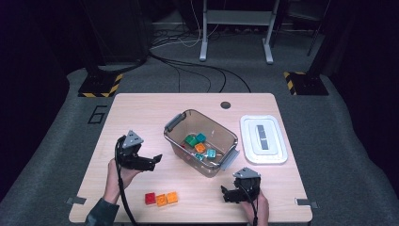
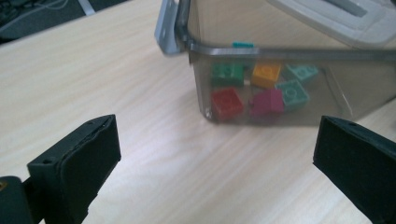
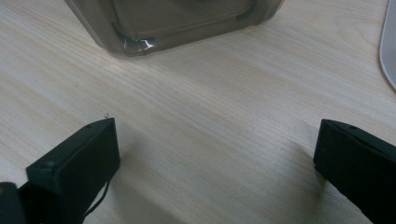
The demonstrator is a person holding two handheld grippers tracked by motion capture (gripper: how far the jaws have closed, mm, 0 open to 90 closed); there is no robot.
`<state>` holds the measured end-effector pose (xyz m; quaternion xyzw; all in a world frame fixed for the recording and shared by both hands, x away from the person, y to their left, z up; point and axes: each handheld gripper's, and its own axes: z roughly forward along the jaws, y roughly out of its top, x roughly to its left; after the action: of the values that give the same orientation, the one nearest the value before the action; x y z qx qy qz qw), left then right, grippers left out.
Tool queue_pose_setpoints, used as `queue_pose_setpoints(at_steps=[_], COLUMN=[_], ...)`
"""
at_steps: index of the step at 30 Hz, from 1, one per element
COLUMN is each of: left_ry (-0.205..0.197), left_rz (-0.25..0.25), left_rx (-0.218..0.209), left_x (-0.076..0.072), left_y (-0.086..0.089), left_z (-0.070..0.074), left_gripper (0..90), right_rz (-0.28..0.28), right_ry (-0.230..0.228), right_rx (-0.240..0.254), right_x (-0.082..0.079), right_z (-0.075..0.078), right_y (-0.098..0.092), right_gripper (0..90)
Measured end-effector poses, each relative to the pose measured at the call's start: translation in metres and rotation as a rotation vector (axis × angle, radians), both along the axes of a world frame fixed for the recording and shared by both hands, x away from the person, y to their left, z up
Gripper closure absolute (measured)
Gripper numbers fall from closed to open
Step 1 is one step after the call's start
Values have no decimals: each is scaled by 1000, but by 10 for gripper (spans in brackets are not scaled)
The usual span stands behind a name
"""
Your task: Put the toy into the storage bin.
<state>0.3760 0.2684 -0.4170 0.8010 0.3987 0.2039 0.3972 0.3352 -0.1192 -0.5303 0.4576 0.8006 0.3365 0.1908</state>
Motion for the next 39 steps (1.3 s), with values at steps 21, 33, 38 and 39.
queue_pose_setpoints(at_steps=[21,33,38,39], left_ry=[120,151,146,143], left_rz=[70,76,91,94], left_rx=[15,25,9,5], left_x=[-53,-59,-57,-55], left_y=[25,25,27,27], left_z=[-77,-95,-96,-96], left_gripper=[0,0,0,0], right_rz=[5,5,5,5], right_ry=[0,0,0,-1], right_rx=[-5,-5,-3,-5], right_x=[0,0,0,0], right_z=[0,0,0,0], right_y=[0,0,0,0], right_gripper=[0,0,0,0])
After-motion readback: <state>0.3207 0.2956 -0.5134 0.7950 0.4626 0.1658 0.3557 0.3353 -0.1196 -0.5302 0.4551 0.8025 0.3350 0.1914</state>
